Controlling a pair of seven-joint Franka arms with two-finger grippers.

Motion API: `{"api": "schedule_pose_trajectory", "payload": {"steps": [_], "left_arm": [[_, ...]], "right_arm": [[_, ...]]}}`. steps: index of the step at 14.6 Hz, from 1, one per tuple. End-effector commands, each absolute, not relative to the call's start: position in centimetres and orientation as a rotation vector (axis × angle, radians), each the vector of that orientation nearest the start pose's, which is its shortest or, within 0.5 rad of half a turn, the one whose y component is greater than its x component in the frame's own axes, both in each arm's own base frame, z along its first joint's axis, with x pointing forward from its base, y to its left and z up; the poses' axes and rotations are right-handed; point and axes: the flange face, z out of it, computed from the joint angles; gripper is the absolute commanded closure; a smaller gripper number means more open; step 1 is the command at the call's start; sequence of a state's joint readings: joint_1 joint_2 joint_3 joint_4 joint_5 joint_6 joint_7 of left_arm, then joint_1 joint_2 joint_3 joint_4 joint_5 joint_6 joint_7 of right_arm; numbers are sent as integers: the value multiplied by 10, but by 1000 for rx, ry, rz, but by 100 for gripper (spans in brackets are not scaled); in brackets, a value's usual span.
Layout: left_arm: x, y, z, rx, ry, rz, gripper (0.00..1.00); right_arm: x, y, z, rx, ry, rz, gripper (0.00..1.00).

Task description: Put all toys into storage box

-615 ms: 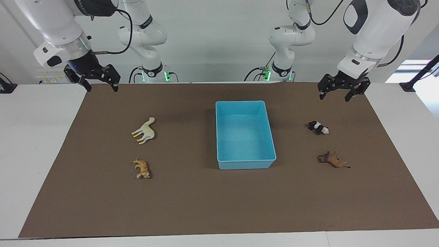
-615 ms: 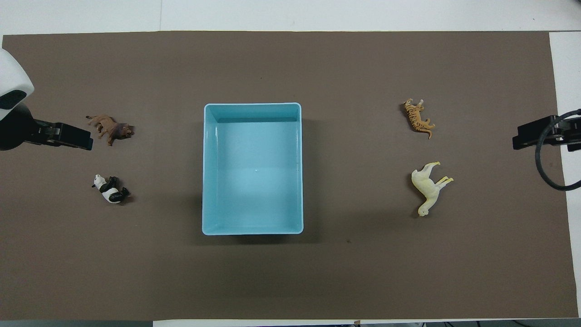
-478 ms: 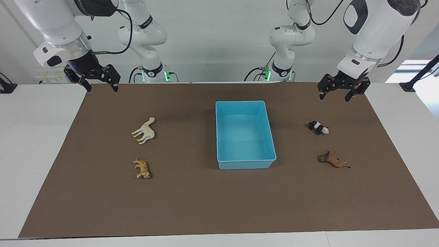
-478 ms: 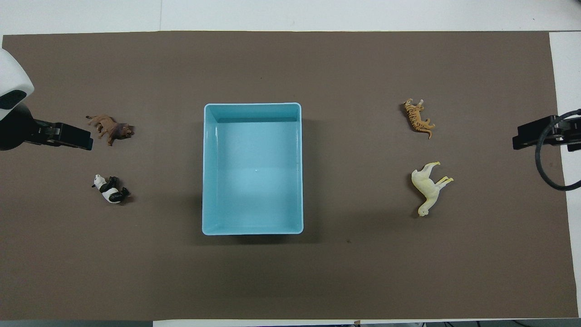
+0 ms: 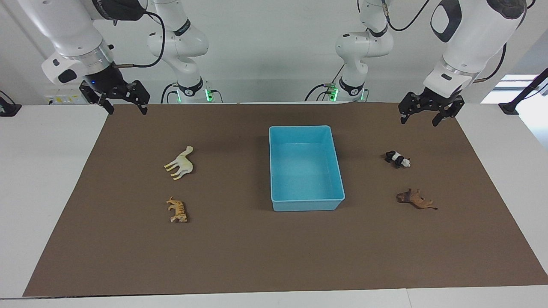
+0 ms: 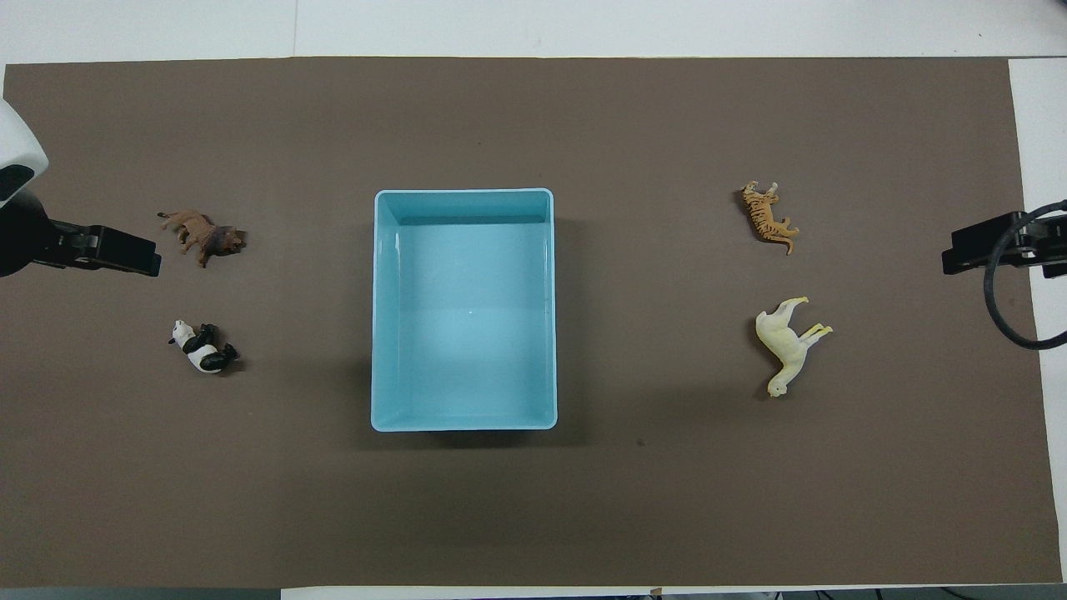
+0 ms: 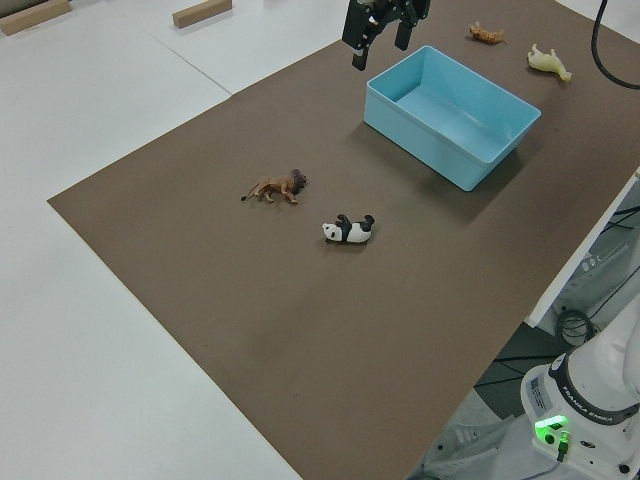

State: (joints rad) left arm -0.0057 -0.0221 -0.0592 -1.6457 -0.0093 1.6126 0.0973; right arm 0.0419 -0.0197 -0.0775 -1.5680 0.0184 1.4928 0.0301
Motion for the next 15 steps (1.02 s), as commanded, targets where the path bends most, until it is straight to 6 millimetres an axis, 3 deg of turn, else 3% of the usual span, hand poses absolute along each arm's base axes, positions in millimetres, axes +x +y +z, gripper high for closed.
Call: {"api": "schedule_pose_trajectory", "payload": {"steps": [1, 3, 5, 7, 10, 12, 15], "left_arm": [[528, -16, 593, -3141, 170, 58, 0], [521, 14, 572, -3134, 96, -35, 0], [511, 18, 539, -3133, 59, -57, 0], [512, 25, 504, -3133, 20, -81, 0], [520, 27, 439, -3118, -393, -91, 0], [525, 34, 410, -3107, -490, -96, 0], [537, 51, 375, -3029, -893, -127, 0]], "right_arm": [[539, -19, 631, -3115, 120, 98, 0], [536, -20, 627, -3114, 125, 108, 0], [538, -22, 618, -3114, 129, 46, 0], [533, -16, 585, -3112, 118, 15, 0], [536, -8, 527, -3116, 64, -35, 0], [535, 19, 499, -3109, -253, -33, 0], [528, 38, 457, -3097, -387, -76, 0]]}}
